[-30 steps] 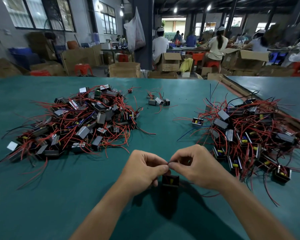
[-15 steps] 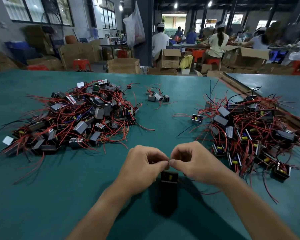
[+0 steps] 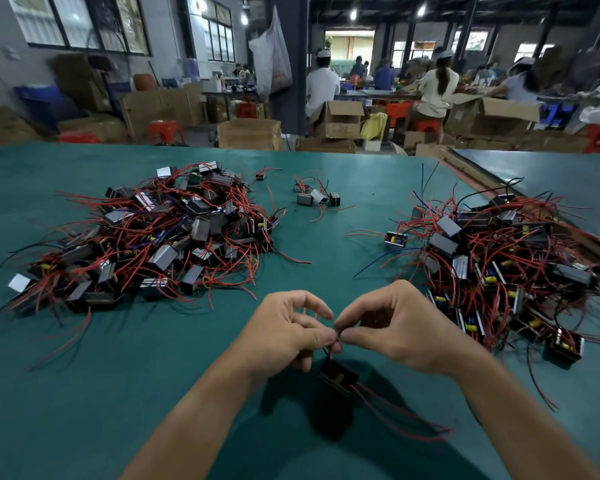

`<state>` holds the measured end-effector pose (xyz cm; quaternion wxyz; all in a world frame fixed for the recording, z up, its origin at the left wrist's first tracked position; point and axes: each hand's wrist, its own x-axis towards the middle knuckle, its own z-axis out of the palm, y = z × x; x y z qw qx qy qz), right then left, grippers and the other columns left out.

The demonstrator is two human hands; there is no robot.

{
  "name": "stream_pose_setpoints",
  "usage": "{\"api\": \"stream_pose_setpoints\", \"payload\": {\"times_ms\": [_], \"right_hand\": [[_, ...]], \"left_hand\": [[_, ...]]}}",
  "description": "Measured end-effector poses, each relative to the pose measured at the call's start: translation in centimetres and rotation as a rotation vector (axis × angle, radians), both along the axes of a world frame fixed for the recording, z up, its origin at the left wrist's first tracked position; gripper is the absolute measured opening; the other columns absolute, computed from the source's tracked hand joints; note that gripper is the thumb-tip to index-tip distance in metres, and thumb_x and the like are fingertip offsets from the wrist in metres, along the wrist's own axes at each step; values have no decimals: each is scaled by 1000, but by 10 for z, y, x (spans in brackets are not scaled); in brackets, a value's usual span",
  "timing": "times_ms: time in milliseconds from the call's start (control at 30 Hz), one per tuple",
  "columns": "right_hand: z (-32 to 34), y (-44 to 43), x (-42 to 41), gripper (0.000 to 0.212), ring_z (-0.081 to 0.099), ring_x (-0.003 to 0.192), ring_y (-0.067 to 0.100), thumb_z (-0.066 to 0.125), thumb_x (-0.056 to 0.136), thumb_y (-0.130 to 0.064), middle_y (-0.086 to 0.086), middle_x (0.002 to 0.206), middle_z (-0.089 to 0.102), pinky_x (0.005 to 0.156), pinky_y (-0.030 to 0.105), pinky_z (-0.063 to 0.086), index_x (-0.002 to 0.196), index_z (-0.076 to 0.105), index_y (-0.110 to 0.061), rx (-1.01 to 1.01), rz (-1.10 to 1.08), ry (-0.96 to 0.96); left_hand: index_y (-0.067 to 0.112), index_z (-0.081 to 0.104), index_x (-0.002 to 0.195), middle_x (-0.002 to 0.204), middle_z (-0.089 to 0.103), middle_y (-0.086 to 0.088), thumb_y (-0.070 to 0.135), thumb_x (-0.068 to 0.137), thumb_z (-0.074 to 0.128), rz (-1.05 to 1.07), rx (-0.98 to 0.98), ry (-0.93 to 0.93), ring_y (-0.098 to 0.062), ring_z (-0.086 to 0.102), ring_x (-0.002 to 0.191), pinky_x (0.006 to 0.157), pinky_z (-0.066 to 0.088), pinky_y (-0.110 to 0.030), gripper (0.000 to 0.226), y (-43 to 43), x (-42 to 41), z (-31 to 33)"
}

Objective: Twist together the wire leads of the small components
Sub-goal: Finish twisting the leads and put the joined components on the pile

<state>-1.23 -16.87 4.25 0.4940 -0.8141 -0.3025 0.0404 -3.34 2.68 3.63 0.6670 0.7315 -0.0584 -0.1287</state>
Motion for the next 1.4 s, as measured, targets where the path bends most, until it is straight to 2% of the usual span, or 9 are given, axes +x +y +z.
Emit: {"api": "stream_pose_setpoints", "payload": {"times_ms": [67,233,367,467,700,767,900,1000,1400], "right_hand": [[0,-2,-1,13,56,62,12,79,79,-8,2,71,74,55,34,44,80,78,-21,-21,13,-4],[2,-7,-1,18,49,53,7,77,80,-6,-3,68,73,51,25,38,83,79,-24,-71,34,45],[4,-5,-2,13,55,60,18,78,80,-9,6,72,74,56,41,46,84,79,-22,-63,15,26],[5,-4,-2,9,62,64,25,79,80,-9,6,74,74,63,44,51,82,79,-18,-45,0,8],[-3,-1,1,18,45,50,0,75,81,-11,-8,52,59,50,18,35,66,69,-18,-94,-68,-37],[-5,1,2,24,43,47,-1,74,81,-10,-12,48,55,49,17,34,60,65,-20,-128,-114,-26],[-4,3,5,24,51,52,9,73,81,-10,-5,53,60,55,41,48,60,65,-17,-133,-178,51],[-3,3,4,23,56,55,15,70,86,-8,-1,57,64,60,47,53,65,67,-15,-89,-140,121],[-2,8,5,26,51,46,14,62,78,1,1,47,56,49,26,42,56,64,-12,-28,-170,234]], "left_hand": [[6,57,94,69,73,-8,-3,86,66,-21,14,-3,-13,45,33,36,30,-14,16,0,-2,2],[4,56,95,68,72,-10,-6,87,64,-35,35,-5,-12,44,34,35,31,-14,15,0,-3,2],[4,56,90,67,70,-10,-6,88,64,-31,20,-8,-10,43,33,33,31,-13,14,-1,-4,2],[5,57,85,68,72,-11,-4,87,66,-23,27,-34,-9,43,33,35,34,-14,14,-2,-2,-1],[11,64,74,63,72,-3,-3,83,71,-6,88,-152,-8,44,37,38,42,-18,19,-4,1,-12],[15,66,71,61,70,0,-3,82,72,8,127,-220,-9,46,39,40,41,-18,22,-7,0,-15],[21,69,74,69,73,5,2,78,72,54,247,-451,-14,69,60,58,55,-29,20,-11,0,-19],[19,70,75,70,73,6,6,76,74,91,274,-510,-18,71,67,64,56,-38,13,-11,1,-21],[21,74,76,64,68,15,14,77,74,72,377,-641,-3,60,56,57,46,-18,6,-12,0,-20]]}}
